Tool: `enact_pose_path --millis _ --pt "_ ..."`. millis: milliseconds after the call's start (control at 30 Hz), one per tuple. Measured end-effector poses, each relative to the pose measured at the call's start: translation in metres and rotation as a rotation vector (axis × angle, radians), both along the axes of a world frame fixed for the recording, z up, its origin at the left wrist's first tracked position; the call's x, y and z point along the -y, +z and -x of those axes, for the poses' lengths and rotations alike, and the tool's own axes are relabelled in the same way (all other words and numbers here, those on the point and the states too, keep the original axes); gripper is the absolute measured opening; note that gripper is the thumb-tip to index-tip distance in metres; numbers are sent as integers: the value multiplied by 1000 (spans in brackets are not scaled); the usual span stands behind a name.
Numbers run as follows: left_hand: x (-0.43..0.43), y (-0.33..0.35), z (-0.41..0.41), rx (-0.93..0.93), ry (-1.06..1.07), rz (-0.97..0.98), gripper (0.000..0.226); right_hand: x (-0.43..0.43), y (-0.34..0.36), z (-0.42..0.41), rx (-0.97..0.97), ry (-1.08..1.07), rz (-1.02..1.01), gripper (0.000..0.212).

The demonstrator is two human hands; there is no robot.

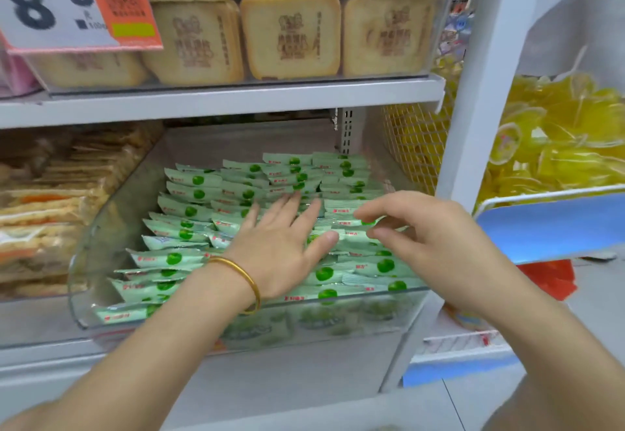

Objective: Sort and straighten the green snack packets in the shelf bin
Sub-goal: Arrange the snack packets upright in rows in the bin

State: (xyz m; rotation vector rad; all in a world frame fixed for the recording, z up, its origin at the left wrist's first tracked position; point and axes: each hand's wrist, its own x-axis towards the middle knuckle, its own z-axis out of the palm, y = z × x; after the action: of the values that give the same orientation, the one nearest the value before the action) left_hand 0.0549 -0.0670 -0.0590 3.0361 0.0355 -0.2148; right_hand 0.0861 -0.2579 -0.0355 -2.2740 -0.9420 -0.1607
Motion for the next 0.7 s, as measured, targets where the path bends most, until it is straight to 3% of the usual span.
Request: enact_pose_path --millis 400,700 --pt "9 -3 8 130 -68 -21 59 -3 8 8 16 46 544 15" --pt "10 -7 4 110 -95 -53 57 -5 7 10 77 35 659 8"
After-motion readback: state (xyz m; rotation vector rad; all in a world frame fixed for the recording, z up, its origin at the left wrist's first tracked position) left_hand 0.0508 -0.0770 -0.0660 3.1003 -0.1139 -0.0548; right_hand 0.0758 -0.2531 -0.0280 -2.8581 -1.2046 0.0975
